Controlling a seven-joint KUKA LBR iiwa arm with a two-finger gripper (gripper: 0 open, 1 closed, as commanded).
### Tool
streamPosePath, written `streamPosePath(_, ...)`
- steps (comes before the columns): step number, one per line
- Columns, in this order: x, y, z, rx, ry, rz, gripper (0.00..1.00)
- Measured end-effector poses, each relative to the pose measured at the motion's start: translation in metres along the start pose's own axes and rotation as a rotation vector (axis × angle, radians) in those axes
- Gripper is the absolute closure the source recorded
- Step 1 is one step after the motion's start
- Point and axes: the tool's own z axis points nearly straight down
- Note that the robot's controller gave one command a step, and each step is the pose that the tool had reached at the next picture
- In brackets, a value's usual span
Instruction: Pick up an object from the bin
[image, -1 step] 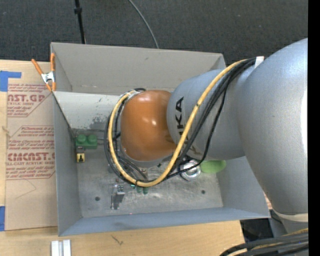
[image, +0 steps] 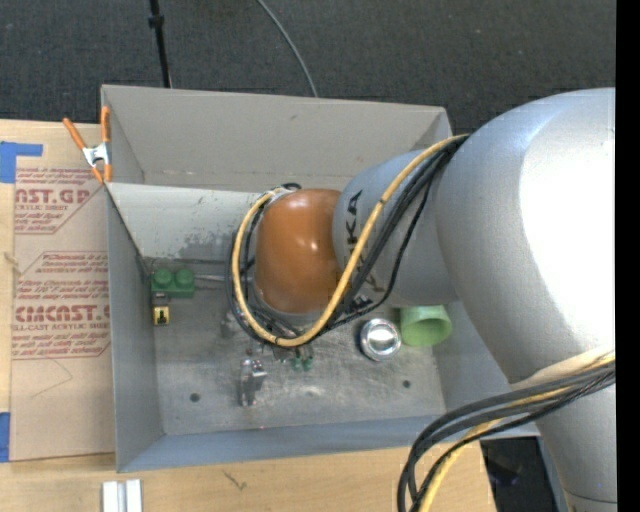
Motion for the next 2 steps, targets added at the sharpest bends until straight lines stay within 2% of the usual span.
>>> streamPosePath(1, -0.015, -0.065, -0.002, -0.001, -0.003, -0.07, 0.0)
streamPosePath(2, 0.005, -0.116, -0.037, 0.005, 0.004, -0.113, 0.0)
